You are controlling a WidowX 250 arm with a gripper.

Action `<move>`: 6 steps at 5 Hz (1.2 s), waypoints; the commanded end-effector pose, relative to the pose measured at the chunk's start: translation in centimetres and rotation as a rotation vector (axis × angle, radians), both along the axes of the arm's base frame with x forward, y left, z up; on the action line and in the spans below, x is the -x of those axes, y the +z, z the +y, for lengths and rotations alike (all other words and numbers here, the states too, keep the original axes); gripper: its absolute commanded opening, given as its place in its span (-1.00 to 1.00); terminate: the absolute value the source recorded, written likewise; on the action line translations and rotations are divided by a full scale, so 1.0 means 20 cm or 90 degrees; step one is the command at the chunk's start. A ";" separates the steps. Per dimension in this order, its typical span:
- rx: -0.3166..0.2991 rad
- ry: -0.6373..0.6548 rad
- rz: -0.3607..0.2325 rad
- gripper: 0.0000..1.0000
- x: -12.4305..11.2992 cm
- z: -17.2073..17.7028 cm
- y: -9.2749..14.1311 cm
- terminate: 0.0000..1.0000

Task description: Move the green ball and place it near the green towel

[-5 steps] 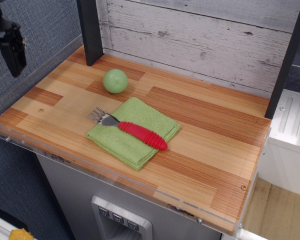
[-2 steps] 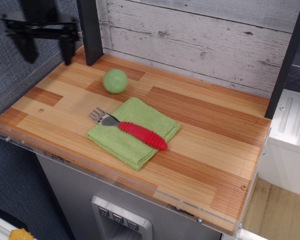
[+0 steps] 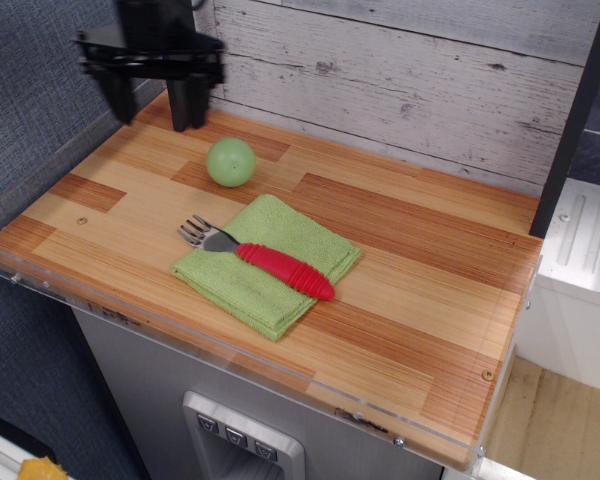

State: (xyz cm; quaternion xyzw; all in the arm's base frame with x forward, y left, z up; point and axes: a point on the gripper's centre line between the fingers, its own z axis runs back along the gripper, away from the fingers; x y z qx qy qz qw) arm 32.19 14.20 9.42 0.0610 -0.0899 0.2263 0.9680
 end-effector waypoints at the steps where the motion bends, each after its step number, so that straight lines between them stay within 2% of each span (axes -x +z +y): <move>1: -0.017 0.132 -0.031 1.00 -0.13 -0.06 -0.05 -1.00; 2: 0.000 0.171 -0.053 1.00 -0.17 -0.07 -0.07 -1.00; 3: -0.018 0.200 -0.050 1.00 -0.21 -0.08 -0.11 -1.00; 4: -0.009 0.205 -0.057 1.00 -0.24 -0.09 -0.15 -1.00; 5: -0.023 0.209 -0.068 1.00 -0.26 -0.10 -0.18 -1.00; 6: -0.015 0.205 -0.054 1.00 -0.27 -0.10 -0.22 -1.00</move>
